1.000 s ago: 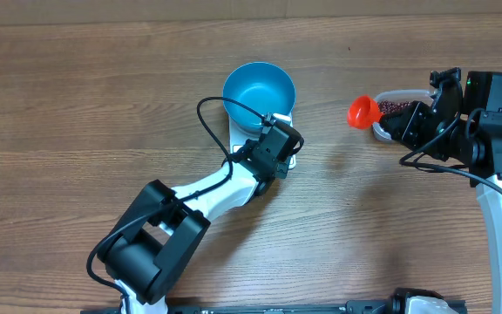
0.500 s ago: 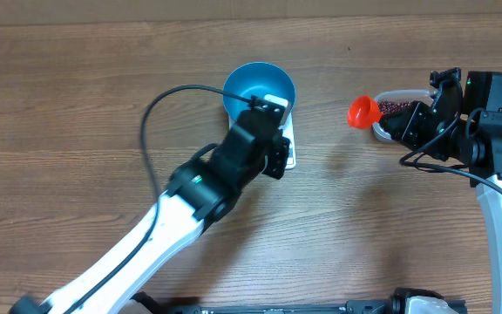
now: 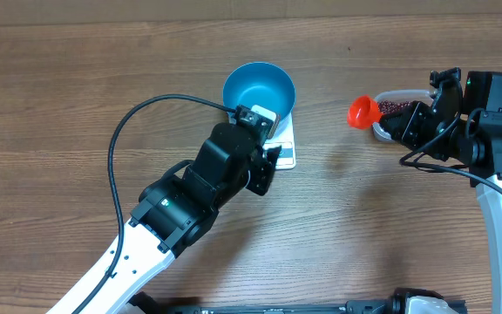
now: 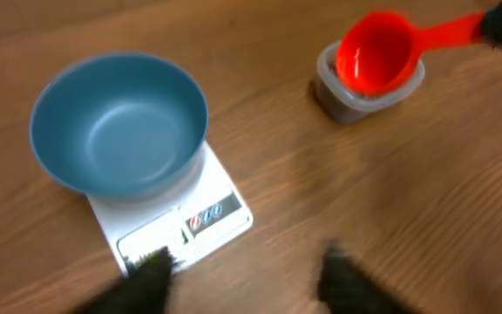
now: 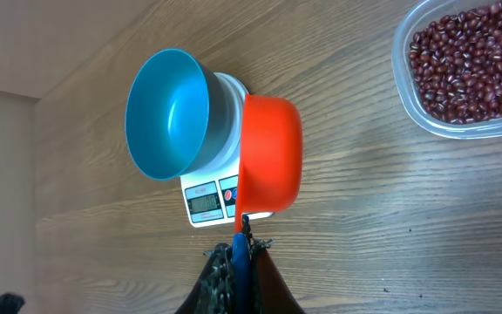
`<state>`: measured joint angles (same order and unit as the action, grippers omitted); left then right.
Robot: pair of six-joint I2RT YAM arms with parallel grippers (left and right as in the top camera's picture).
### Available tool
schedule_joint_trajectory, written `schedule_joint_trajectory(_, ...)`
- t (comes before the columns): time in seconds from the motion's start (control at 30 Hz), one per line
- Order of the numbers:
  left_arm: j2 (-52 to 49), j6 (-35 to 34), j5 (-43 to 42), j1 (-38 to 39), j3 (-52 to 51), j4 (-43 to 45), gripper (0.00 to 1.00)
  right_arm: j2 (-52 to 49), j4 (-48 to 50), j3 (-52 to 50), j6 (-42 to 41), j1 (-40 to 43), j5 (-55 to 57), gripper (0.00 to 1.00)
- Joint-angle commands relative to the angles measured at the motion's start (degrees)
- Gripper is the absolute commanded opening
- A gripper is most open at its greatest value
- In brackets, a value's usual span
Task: Scoop item into bowl and weigh 150g on scale
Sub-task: 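Withdraw the left gripper from the scale toward the front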
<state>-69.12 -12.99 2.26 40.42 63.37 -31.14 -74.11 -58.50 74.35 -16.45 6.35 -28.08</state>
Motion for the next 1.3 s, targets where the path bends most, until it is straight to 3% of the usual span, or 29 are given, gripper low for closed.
schedule_joint_trajectory(0.0,-0.02,0.55,-0.57,0.02,0.55,-2.36,0.99,1.36,0.28,1.27,0.48,0.26,0.17,0.04)
schedule_joint_trajectory(0.23,-1.57,0.66,-0.74,0.09,0.55,-5.03,1.00,1.36,0.24,1.27,0.46,0.26,0.15,0.04)
schedule_joint_trajectory(0.43,-1.73,12.17,0.79,-0.15,0.55,-10.25,1.00,1.36,0.39,1.27,0.46,0.26,0.33,0.04)
schedule_joint_trajectory(0.6,-1.73,15.17,1.70,-4.07,0.55,-14.16,0.99,1.36,0.04,1.27,0.46,0.26,1.07,0.04)
schedule_joint_trajectory(0.87,-2.34,26.99,-20.48,-16.24,0.52,-14.10,0.99,1.36,-0.22,1.27,0.46,0.26,1.07,0.04)
schedule_joint_trajectory(1.27,-11.69,29.79,-21.20,-19.02,0.52,-14.86,0.99,1.36,-0.44,1.27,0.44,0.26,1.49,0.04)
